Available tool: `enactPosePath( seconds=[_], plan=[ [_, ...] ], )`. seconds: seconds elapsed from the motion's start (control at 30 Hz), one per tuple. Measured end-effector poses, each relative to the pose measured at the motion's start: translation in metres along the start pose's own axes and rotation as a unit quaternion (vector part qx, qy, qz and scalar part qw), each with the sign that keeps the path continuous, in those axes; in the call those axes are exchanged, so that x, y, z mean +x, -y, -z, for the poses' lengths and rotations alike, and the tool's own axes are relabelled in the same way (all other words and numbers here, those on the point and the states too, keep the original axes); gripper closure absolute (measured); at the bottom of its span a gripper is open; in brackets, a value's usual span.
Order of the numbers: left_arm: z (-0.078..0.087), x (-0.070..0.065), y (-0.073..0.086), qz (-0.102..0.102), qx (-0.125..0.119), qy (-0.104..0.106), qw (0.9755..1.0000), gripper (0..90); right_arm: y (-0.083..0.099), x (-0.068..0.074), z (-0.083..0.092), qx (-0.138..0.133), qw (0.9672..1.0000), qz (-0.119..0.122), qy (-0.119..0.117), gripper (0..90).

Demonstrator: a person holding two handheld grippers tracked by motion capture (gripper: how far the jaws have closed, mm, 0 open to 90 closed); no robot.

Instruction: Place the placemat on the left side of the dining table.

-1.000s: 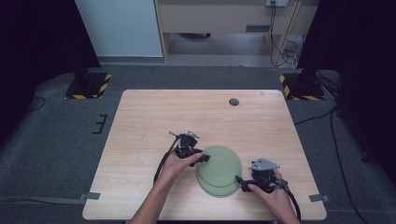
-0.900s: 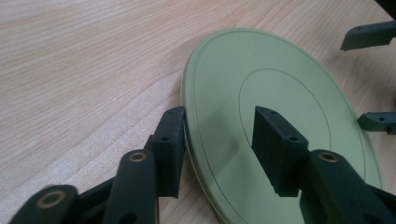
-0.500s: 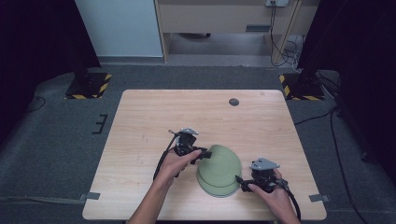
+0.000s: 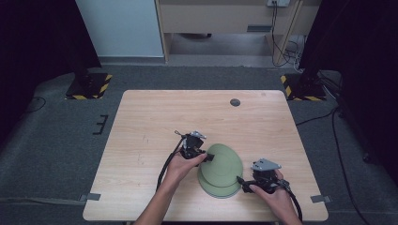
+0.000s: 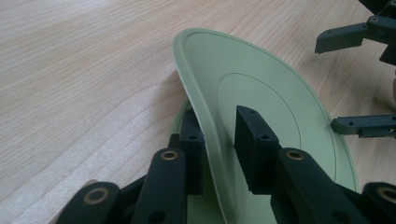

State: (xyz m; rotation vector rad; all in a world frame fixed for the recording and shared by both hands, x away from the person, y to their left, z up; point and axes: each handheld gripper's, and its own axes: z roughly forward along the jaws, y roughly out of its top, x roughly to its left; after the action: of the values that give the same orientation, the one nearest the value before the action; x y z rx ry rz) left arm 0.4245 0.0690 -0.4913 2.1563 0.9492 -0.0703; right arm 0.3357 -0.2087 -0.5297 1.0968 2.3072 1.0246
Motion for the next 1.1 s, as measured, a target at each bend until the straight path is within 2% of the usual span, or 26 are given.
enactPosePath(
  seconds=[0.2, 0.33, 0.43, 0.6, 0.67, 1.03, 1.1],
  plan=[
    [-0.0025, -0.0026, 0.001, -0.006, 0.002, -0.012, 0.9999, 73.9, 0.0001, 0.0003, -0.0001, -0.001, 1.0, 0.001, 0.002, 10.5],
    [-0.0011, -0.0024, 0.0018, -0.004, -0.007, -0.011, 0.9999, 74.6, 0.0, -0.0001, -0.0002, 0.0, 1.0, -0.001, 0.002, 9.8],
    [-0.0017, -0.0032, 0.0016, -0.01, -0.006, -0.014, 0.9998, 76.8, 0.0, 0.0, -0.0003, -0.001, 1.0, -0.001, 0.003, 9.3],
    [-0.0006, -0.0033, 0.0006, 0.003, -0.021, -0.009, 0.9997, 83.1, 0.0, 0.0004, -0.0008, -0.003, 1.0, -0.002, 0.004, 9.1],
    [-0.0006, -0.0045, -0.0002, 0.0, -0.022, -0.013, 0.9997, 84.2, 0.0, 0.0004, -0.001, -0.003, 1.0, 0.001, 0.004, 9.1],
    [0.0037, -0.0059, -0.0025, 0.001, -0.03, -0.011, 0.9995, 84.9, -0.001, -0.0023, 0.0021, -0.015, 0.9999, -0.007, 0.004, 9.0],
    [0.0053, -0.0057, -0.0031, 0.006, -0.034, -0.011, 0.9993, 84.9, -0.0012, -0.0027, 0.003, -0.016, 0.9998, -0.011, 0.004, 8.9]
  ],
)
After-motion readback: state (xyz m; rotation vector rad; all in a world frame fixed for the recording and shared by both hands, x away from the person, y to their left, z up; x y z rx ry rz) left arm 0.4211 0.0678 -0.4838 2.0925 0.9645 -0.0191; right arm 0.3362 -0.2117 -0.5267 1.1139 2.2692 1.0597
